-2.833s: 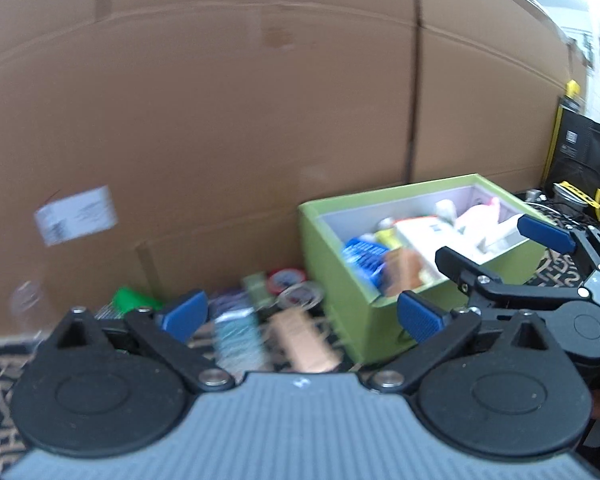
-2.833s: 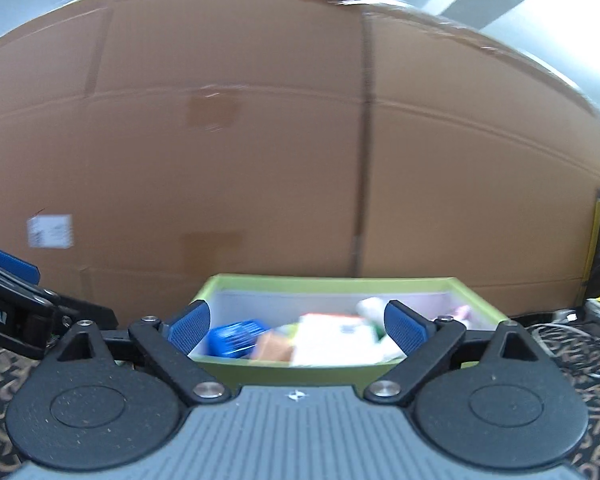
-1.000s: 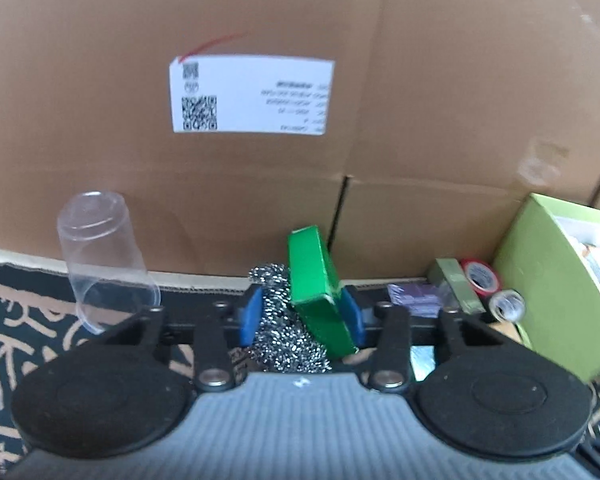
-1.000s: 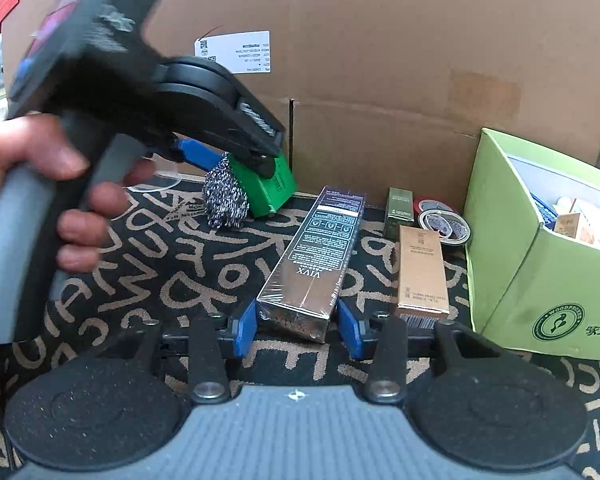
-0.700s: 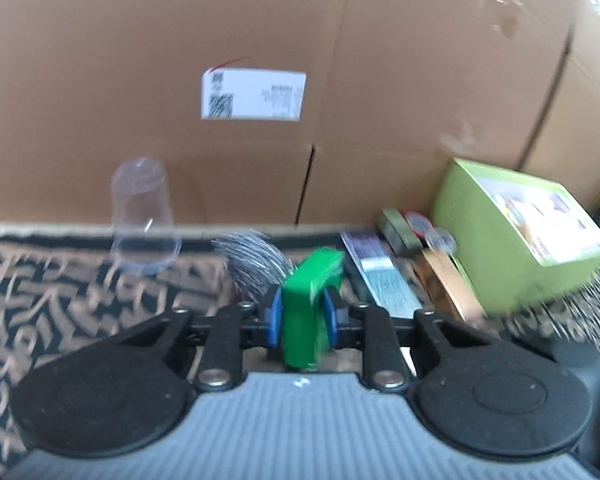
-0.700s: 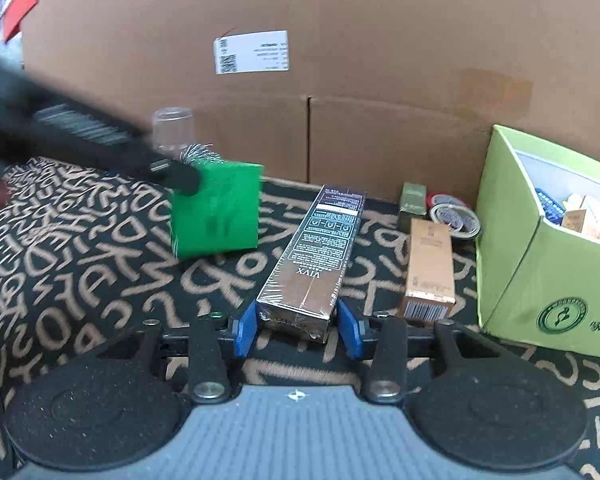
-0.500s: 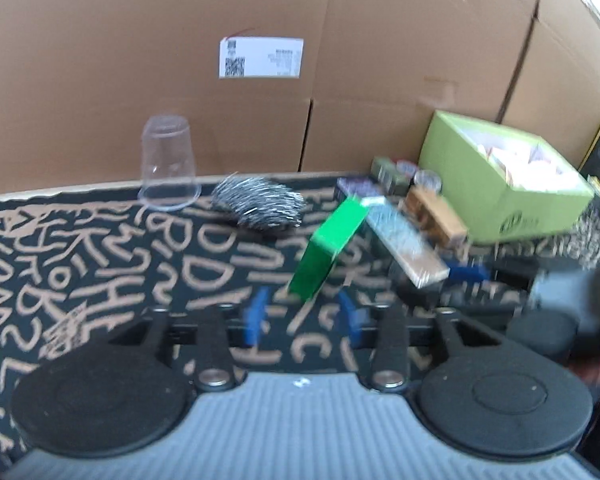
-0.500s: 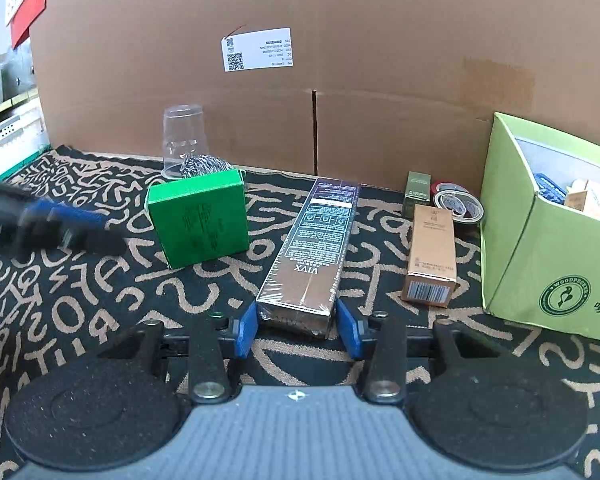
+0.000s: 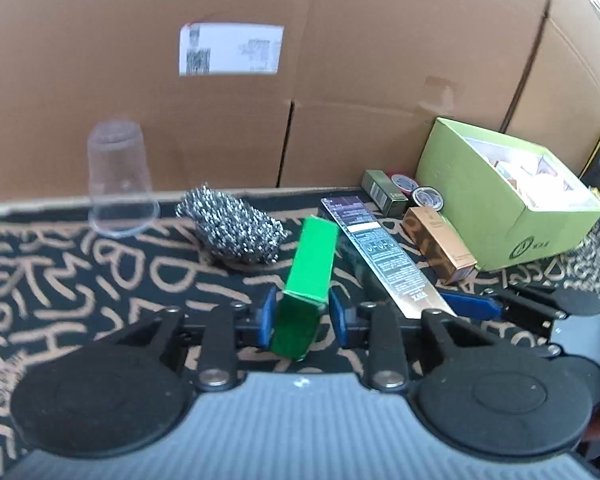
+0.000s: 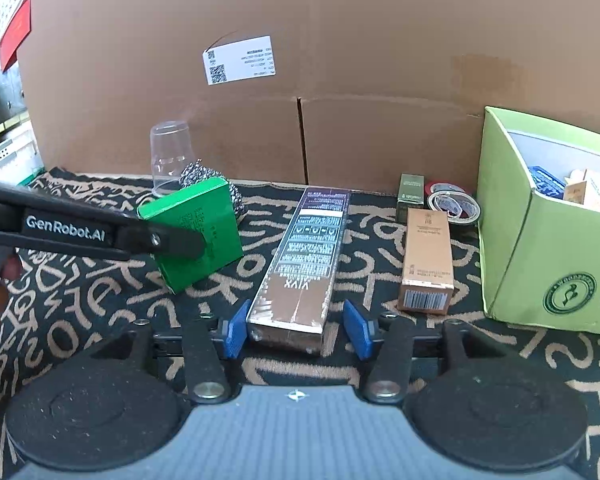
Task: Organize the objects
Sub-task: 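Lift the green box and VIVX box and carry them over the lime-green box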
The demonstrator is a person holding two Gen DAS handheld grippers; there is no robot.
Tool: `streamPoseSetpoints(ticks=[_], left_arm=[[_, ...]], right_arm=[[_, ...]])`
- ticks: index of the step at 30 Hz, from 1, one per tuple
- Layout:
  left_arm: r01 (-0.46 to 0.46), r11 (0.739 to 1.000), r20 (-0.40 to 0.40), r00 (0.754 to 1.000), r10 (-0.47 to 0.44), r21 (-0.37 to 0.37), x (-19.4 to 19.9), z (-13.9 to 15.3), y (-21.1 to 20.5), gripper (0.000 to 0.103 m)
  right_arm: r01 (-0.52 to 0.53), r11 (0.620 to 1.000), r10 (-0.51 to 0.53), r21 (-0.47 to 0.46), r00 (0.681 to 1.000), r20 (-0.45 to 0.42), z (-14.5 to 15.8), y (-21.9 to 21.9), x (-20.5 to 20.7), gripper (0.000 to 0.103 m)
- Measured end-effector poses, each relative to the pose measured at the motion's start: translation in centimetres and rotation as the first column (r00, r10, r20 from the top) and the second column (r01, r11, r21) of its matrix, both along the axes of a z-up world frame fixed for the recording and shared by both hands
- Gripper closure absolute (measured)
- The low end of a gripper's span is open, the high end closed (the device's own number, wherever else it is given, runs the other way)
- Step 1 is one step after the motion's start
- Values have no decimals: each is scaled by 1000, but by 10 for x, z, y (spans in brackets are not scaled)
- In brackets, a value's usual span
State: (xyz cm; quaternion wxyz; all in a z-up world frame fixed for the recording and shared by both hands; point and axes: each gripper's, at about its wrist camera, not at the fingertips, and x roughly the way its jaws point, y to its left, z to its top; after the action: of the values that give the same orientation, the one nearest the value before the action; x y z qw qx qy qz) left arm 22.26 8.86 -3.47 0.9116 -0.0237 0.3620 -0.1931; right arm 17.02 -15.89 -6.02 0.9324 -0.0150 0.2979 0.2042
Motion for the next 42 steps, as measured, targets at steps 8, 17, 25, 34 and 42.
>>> streamPoseSetpoints(ticks=[8,17,25,34,42], left_arm=[[-20,1000,-32,999,20,6,10,-4,-2,80],[-41,998,21,999,40,48,-2,13,-10,85],[-22,998,161,987,11,64,-18,57,-42,85],[72,997,222,972,-78,35,-13,96,-105,84],[165,986,224,960,-165,21,-2,110,-181,84]], right_arm=[[36,999,-36,-33,999,10,-5,9,23,58],[56,998,-55,-20,997,56,5,-3,7,60],[105,990,-119,94,979,167,38,-37,-9,60],[239,956,-277,170,925,258,65,-98,-15,60],[410,882,-464,233,846,264,68,-173,-11,60]])
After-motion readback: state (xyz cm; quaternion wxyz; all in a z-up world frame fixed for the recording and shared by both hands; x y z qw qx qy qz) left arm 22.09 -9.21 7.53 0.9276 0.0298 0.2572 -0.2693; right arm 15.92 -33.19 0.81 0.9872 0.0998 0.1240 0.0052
